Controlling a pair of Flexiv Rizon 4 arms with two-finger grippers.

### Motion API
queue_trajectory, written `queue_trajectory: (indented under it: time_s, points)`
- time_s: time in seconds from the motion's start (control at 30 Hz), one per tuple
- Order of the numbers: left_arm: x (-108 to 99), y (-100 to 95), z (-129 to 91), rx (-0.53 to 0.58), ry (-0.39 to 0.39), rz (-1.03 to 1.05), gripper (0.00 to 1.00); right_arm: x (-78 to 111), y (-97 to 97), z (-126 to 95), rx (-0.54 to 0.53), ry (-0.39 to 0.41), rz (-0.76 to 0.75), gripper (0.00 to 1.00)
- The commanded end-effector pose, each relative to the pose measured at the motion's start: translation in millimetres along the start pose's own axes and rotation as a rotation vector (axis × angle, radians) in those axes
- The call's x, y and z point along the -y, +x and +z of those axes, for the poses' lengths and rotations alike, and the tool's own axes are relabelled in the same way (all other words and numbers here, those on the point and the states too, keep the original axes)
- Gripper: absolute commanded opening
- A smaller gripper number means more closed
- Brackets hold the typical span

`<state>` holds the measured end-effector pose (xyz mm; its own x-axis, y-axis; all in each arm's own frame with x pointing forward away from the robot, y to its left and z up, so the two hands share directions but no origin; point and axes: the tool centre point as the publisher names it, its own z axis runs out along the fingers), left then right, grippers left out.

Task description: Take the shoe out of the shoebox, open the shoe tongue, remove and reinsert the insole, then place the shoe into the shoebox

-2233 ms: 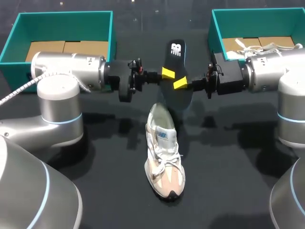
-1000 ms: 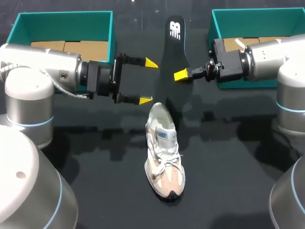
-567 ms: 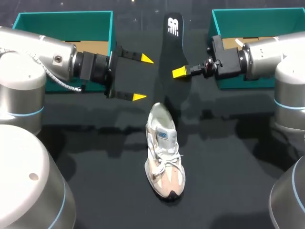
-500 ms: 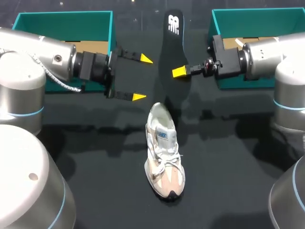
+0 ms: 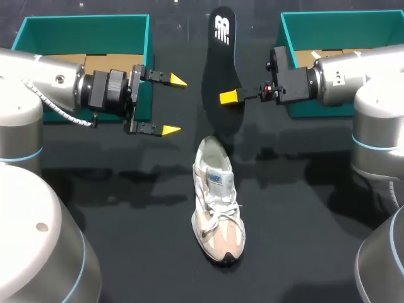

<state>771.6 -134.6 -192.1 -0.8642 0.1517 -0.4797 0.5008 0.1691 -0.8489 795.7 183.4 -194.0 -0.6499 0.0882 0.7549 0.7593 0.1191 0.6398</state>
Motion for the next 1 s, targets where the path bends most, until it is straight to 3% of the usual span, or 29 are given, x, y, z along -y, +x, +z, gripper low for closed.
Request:
queue_trajectory:
  time_s: [0.03,0.07,0.2,0.53,0.6,0.63,1.0]
  points:
    - [0,0.8,4,-0.003,-0.016,-0.007,1.00,-0.3,-0.7,1,0.000,0.002,0.000,0.00]
    - [-2,1.2,10,-0.008,-0.077,-0.034,1.00,-0.3,-0.7,1,0.000,0.002,0.000,0.00]
    - [-5,3.8,11,-0.046,-0.178,-0.104,1.00,-0.2,-4.6,1,-0.007,-0.009,-0.020,0.00]
    - [-21,17.2,-7,-0.168,-0.407,-0.271,1.00,-3.2,-18.0,8,-0.020,-0.039,-0.098,0.00]
    - [-31,22.8,-9,-0.258,-0.502,-0.308,1.00,-2.1,-19.6,9,-0.022,-0.049,-0.136,0.00]
    - [-37,26.5,-9,-0.292,-0.592,-0.315,1.00,-1.3,-20.6,9,-0.015,-0.046,-0.153,0.00]
    - [-37,26.5,-9,-0.292,-0.592,-0.315,1.00,-1.3,-20.6,9,-0.015,-0.046,-0.153,0.00]
